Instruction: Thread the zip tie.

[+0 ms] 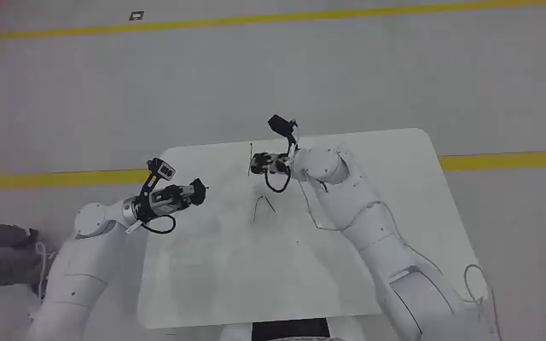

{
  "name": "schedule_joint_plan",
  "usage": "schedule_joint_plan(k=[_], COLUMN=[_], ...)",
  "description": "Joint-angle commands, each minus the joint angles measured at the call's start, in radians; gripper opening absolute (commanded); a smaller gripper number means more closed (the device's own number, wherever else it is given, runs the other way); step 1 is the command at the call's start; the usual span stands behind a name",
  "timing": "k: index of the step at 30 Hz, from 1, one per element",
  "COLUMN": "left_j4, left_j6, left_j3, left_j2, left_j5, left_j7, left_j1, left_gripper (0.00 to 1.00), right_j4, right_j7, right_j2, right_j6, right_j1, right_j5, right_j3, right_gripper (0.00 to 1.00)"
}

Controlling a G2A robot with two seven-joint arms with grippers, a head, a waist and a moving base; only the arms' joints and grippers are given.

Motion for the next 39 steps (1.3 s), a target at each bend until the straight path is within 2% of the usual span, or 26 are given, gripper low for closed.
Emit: schedule_joint_plan(k=[1,9,12,19,23,26,34,37,39], left_j4=[0.000,0.000,-0.024,-0.060,-0.051,-0.051,-0.051,-0.060,-0.058], left_j6=[0.000,0.000,0.000,0.000,0.000,0.000,0.000,0.012,0.003], left_j3=[0.000,0.000,0.019,0.038,0.051,0.057,0.057,0.064,0.062], left_j2=[0.000,0.000,-0.003,-0.018,-0.032,-0.037,-0.037,-0.040,-0.041], left_j5=[0.000,0.000,0.037,0.113,0.104,0.136,0.136,0.122,0.120], left_j7=[0.000,0.000,0.056,0.204,0.245,0.267,0.267,0.307,0.326], left_j1=[0.000,0.000,0.018,0.051,0.060,0.051,0.051,0.062,0.065], left_gripper=[0.00,0.00,0.00,0.00,0.00,0.00,0.00,0.00,0.00], right_j4=[-0.060,-0.060,-0.086,-0.226,-0.285,-0.298,-0.298,-0.307,-0.322], right_j7=[-0.026,-0.026,-0.082,-0.273,-0.336,-0.351,-0.351,-0.385,-0.417], right_j2=[0.002,0.002,0.002,-0.006,-0.010,-0.009,-0.009,-0.008,-0.009], right_j6=[0.007,0.007,0.018,0.148,0.190,0.184,0.184,0.176,0.191], right_j1=[-0.024,-0.024,-0.042,-0.119,-0.158,-0.167,-0.167,-0.184,-0.198], right_j5=[-0.031,-0.031,-0.028,-0.079,-0.109,-0.141,-0.141,-0.178,-0.198], right_j3=[-0.011,-0.011,-0.013,-0.070,-0.108,-0.133,-0.133,-0.151,-0.163], right_gripper=[0.00,0.00,0.00,0.00,0.00,0.00,0.00,0.00,0.00])
